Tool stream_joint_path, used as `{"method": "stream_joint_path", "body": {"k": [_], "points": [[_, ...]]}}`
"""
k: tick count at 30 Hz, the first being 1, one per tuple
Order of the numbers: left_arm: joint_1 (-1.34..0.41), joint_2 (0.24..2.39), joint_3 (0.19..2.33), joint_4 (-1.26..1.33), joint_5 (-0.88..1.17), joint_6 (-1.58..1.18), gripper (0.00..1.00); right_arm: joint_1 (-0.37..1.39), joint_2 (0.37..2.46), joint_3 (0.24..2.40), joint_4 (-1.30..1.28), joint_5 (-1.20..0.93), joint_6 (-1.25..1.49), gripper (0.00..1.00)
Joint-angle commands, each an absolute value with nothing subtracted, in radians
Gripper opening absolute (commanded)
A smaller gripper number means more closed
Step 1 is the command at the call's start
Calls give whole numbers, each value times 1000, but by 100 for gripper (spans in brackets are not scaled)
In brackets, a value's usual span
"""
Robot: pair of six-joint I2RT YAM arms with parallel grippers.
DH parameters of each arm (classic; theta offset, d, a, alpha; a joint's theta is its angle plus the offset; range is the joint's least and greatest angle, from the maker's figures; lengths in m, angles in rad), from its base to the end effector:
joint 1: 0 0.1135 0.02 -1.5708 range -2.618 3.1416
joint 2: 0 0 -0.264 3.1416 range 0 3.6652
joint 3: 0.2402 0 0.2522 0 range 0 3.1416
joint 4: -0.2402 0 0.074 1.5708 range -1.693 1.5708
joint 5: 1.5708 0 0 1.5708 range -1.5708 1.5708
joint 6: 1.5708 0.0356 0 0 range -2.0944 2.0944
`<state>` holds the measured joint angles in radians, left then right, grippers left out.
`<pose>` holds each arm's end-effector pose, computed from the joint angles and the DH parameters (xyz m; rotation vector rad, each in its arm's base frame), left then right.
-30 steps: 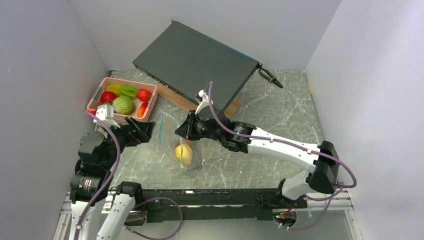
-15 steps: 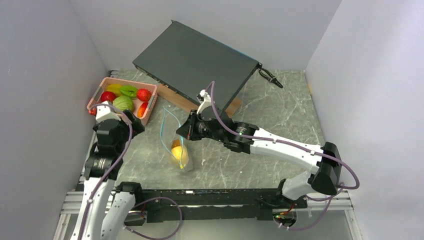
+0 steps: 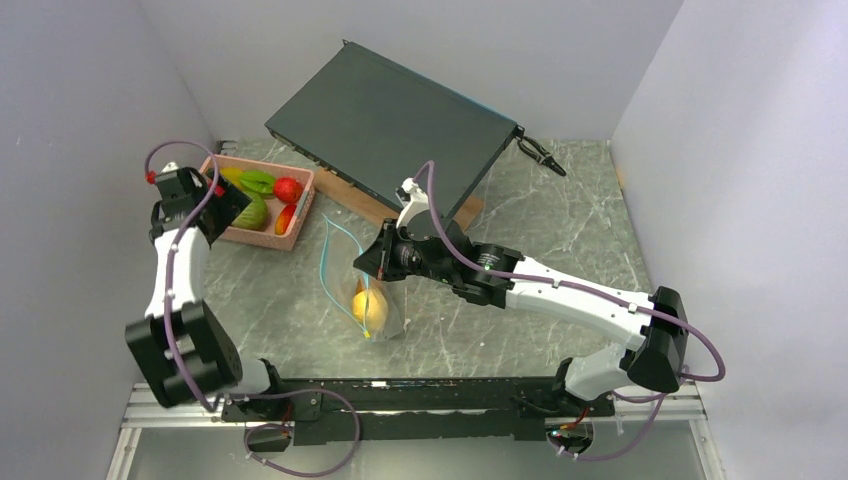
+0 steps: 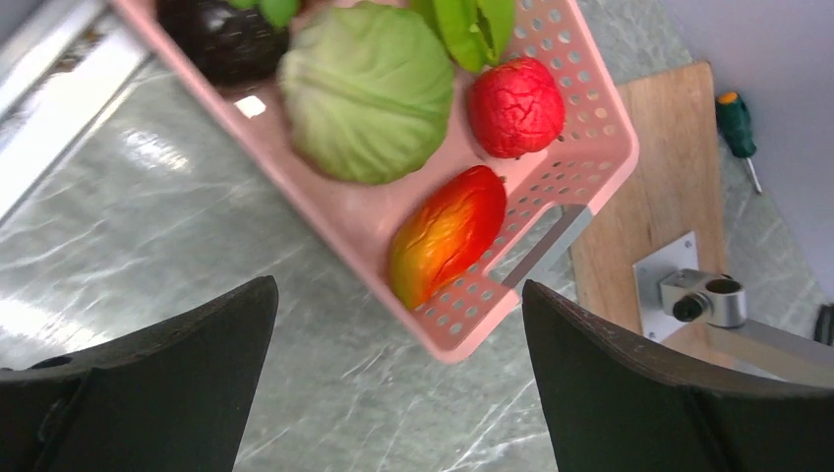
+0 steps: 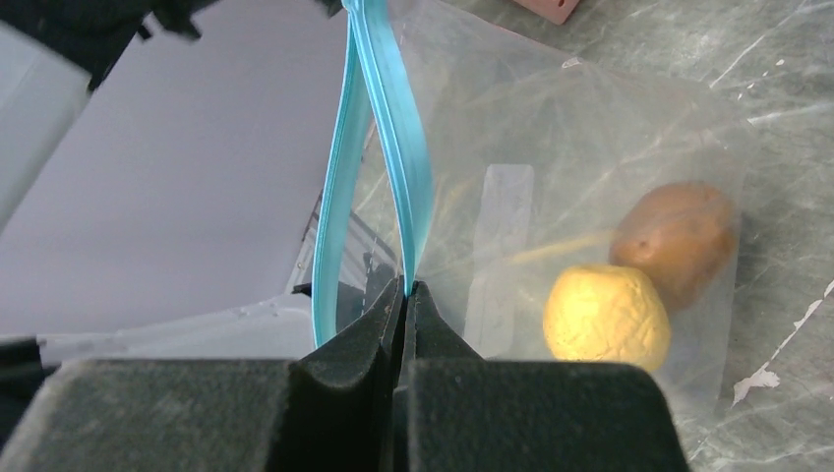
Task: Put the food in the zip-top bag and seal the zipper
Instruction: Pick up the fake fruit from the bin.
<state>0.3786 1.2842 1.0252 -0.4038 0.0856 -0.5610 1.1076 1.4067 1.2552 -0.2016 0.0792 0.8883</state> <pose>0.2648 0.1021 0.2946 -0.9712 2.0161 -0.1949 0.1503 0.2947 0.3584 -0.1751 2.1301 1.2059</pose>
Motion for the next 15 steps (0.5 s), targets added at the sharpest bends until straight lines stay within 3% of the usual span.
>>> {"method": "stream_joint_path", "body": {"k": [1, 4, 11, 15], "points": [[386, 1428, 1134, -335, 270, -561, 100, 1111, 1381, 1261, -173, 58, 874, 0], [387, 1518, 1169, -278, 312, -595, 98, 1110, 1383, 1260, -177, 59, 871, 0], [360, 1687, 1241, -97, 461, -704, 80, 1111, 1392, 1274, -192, 61, 861, 0], [317, 1762, 1296, -149, 409, -740, 80, 1111, 1405, 1284, -199, 62, 859, 0]]}}
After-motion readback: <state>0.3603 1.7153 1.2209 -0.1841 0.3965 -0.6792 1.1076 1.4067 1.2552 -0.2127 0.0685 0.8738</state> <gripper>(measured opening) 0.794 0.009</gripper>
